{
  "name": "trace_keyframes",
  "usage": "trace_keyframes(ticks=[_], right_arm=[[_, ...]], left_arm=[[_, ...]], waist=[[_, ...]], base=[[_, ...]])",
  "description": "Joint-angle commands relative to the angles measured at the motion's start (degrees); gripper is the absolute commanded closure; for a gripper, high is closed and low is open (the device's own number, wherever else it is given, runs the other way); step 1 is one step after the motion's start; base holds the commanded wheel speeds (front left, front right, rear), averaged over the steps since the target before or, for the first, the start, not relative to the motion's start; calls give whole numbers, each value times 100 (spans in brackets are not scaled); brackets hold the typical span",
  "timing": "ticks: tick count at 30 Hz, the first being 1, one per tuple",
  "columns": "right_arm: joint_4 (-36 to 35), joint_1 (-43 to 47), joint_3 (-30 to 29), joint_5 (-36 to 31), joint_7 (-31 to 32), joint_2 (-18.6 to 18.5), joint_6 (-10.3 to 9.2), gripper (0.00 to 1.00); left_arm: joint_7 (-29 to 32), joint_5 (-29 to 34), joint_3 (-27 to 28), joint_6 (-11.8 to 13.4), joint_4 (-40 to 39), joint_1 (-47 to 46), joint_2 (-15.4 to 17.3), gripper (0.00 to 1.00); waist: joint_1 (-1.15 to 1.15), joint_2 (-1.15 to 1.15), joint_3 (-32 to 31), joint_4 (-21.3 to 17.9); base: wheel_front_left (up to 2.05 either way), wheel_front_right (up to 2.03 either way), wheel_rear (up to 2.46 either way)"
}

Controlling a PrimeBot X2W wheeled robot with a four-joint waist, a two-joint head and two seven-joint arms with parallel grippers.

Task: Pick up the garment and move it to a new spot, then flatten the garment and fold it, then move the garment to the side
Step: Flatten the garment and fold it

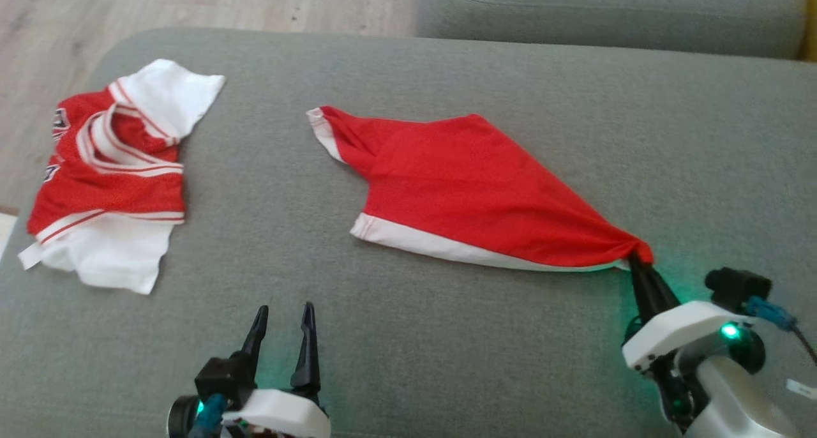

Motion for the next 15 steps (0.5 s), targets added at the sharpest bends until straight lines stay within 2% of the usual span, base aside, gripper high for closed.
trace_keyframes(ticks=[1, 4, 5, 6, 7, 10, 15], right_arm=[[-196, -146, 242, -48, -68, -63, 12, 100], [-315, -97, 570, -87, -67, -157, 12, 100], [-357, -112, 721, -204, -88, -246, 12, 93], [-390, -134, 850, -344, -124, -335, 12, 73], [-412, -169, 940, -524, -170, -421, 12, 0], [-415, -263, 922, -1110, -276, -571, 12, 0], [-684, -175, 80, -2008, -309, -373, 12, 0]], left_arm=[[-29, 63, 162, 10, -160, -206, 11, 0], [-29, 52, 122, 5, -164, -258, 11, 0], [-29, 45, 118, 6, -167, -276, 11, 0], [-29, 32, 115, 4, -173, -294, 11, 0], [-29, 26, 105, -2, -187, -318, 11, 0], [-29, 9, 91, -8, -221, -414, 11, 0], [-29, -14, 88, -9, -253, -676, 11, 0]], waist=[[0, 0, 68, -130], [0, 0, 88, -215], [0, 0, 96, -243], [0, 0, 100, -274], [0, 0, 113, -303], [0, 0, 151, -409], [0, 0, 279, -600]], base=[[0, 0, 0], [0, 0, 0], [0, 0, 0], [0, 0, 0], [0, 0, 0], [0, 0, 0], [0, 0, 0]])
